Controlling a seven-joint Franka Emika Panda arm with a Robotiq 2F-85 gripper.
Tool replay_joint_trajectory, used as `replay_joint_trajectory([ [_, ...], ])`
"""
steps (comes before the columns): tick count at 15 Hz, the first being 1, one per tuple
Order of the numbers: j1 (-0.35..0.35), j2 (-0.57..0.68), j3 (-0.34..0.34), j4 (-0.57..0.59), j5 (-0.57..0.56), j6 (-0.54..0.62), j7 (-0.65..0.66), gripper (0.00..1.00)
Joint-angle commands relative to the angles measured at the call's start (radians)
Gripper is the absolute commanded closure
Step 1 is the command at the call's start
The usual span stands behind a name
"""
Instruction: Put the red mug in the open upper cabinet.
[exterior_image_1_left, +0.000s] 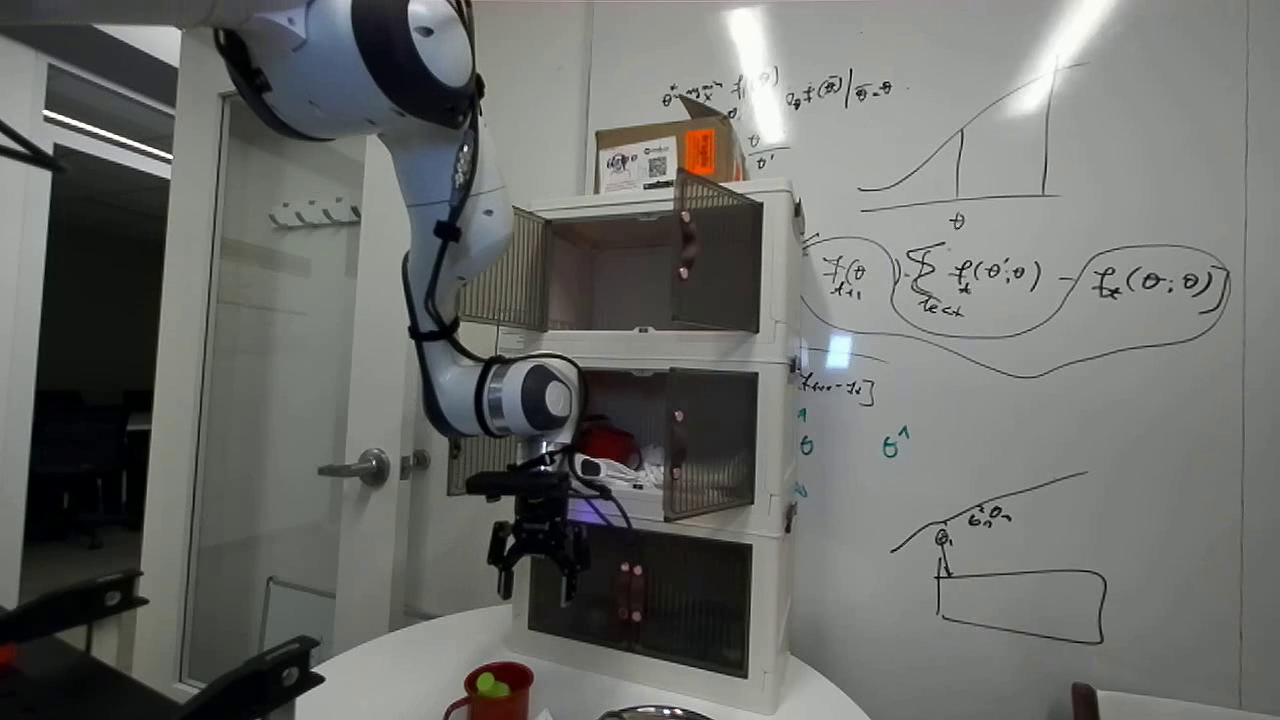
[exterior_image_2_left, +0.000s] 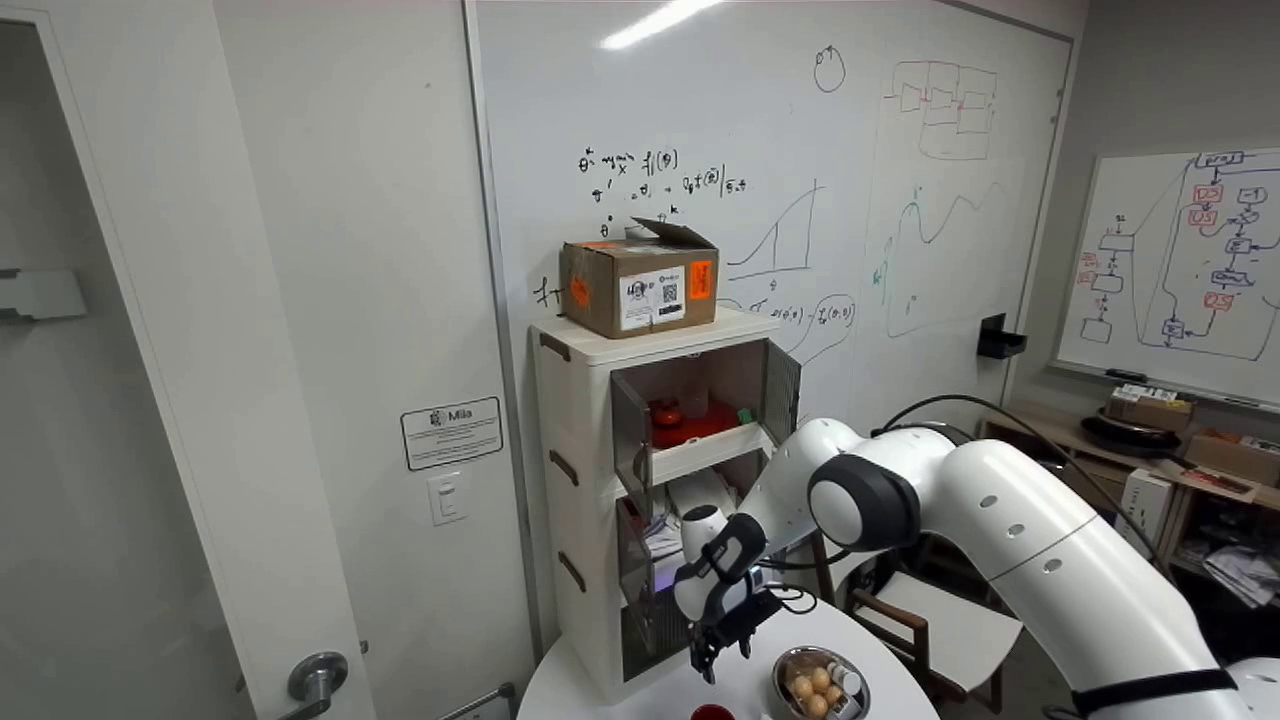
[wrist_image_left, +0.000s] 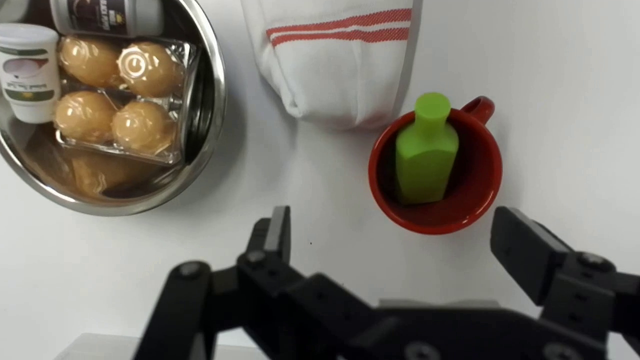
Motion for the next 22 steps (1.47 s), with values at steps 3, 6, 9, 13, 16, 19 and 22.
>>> replay_joint_trajectory([
  [3,-0.038,0.107,0.006,0.183,0.029,-0.068,-0.048,0.00],
  [6,-0.047,0.148,0.005,0.238,0.031,-0.121,-0.052,0.00],
  [9,-0.044,0.187,-0.001,0.274,0.021,-0.177,-0.057,0.00],
  [13,-0.037,0.182,-0.007,0.242,0.020,-0.179,-0.040,0.00],
  [16,-0.037,0.190,-0.007,0.245,0.020,-0.179,-0.040,0.00],
  [19,-0.037,0.190,-0.007,0.245,0.020,-0.179,-0.040,0.00],
  [22,-0.037,0.190,-0.007,0.245,0.020,-0.178,-0.040,0.00],
])
